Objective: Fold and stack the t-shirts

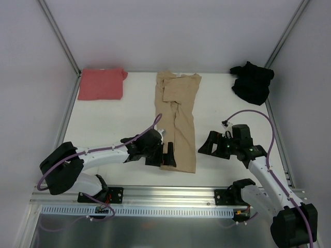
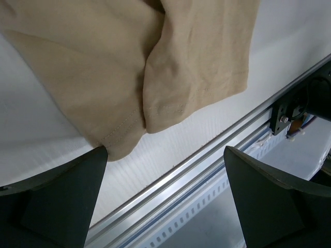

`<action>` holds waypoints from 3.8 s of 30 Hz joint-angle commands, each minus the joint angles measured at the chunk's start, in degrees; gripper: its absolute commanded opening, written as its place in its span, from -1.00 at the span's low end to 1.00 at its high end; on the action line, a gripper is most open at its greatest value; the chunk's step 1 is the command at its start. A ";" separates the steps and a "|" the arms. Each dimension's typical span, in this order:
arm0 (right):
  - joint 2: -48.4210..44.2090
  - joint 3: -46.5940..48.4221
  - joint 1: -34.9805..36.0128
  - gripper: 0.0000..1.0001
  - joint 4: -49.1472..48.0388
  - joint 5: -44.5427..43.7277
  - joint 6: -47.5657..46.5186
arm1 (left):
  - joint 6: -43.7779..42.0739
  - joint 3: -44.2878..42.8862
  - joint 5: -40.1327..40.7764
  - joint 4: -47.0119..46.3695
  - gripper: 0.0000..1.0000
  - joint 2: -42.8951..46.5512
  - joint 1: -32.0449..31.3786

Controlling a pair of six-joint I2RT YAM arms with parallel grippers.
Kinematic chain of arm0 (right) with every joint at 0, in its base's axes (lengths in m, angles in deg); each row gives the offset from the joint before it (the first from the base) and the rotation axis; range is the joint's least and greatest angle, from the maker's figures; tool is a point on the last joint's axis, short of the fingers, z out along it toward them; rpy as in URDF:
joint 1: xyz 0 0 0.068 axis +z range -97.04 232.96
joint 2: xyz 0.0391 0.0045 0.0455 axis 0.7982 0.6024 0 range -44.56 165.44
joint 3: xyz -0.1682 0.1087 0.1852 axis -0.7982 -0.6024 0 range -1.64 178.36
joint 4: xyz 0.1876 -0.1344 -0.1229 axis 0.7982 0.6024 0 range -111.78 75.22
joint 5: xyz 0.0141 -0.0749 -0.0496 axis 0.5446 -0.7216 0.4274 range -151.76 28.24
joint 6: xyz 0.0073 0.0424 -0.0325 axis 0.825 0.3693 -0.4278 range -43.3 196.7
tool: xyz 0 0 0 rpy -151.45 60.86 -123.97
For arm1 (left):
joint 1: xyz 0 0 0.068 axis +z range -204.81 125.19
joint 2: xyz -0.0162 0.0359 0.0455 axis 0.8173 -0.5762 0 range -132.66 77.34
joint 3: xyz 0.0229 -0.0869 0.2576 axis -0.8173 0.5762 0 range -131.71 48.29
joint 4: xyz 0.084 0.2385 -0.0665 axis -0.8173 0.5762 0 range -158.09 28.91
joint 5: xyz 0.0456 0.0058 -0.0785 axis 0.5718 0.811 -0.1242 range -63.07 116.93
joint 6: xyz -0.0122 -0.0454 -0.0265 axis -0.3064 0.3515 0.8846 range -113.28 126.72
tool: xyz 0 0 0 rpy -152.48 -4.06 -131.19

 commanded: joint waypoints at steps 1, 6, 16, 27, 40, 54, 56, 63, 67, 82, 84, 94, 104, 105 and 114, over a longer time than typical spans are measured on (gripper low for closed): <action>-0.85 1.61 -0.07 0.99 -0.52 0.49 0.46 | 2.00 -0.82 1.28 -5.23 0.97 -1.17 -1.37; -0.85 2.05 -0.07 0.99 0.10 0.13 0.11 | 2.00 -4.42 1.46 -5.50 0.98 -5.04 -3.12; -1.03 2.58 -0.07 0.99 0.89 -0.04 -0.50 | 0.94 -9.62 2.43 -0.23 0.97 -6.45 -5.68; 0.20 -1.89 -0.07 0.99 -3.14 1.45 1.08 | 0.77 -6.46 6.11 8.03 0.97 5.58 -6.38; -4.98 -14.20 4.24 0.99 -10.53 6.11 9.16 | -0.11 7.86 9.55 -0.82 0.97 11.56 -6.38; 1.34 -20.36 11.09 0.99 -24.77 6.64 16.63 | 3.32 19.04 14.73 -11.91 0.97 13.51 -6.03; 1.61 -20.36 12.41 0.99 -24.77 5.76 17.07 | 2.97 18.42 15.43 -12.35 0.97 12.89 -6.03; 0.21 -20.80 14.96 0.99 -24.60 3.91 18.22 | 2.52 16.22 15.00 -14.19 0.93 7.54 -6.03; -1.64 -21.67 15.22 0.99 -23.11 3.12 18.22 | 2.97 15.87 14.03 -16.39 0.69 5.42 -6.03; -3.05 -20.98 15.31 0.65 -20.38 2.33 18.04 | 2.35 13.41 12.89 -15.87 -0.82 1.02 -6.03; -3.58 -20.36 15.22 0.67 -19.50 2.42 18.13 | 2.26 13.32 12.89 -15.43 -0.87 1.02 -6.03; -7.01 -5.95 17.42 0.99 -5.09 0.22 15.58 | 2.26 12.71 12.80 -14.81 0.33 0.50 -6.03; 5.72 9.42 31.47 0.99 6.42 -16.99 11.37 | 2.00 12.18 12.36 -8.06 0.97 9.54 -6.12; 7.91 10.92 34.53 0.99 9.04 -21.18 11.10 | 2.00 11.66 13.92 -6.56 0.97 10.77 -6.20; 30.76 27.97 44.23 0.99 16.09 -37.92 11.54 | 3.14 1.13 25.88 26.29 0.97 29.84 -8.75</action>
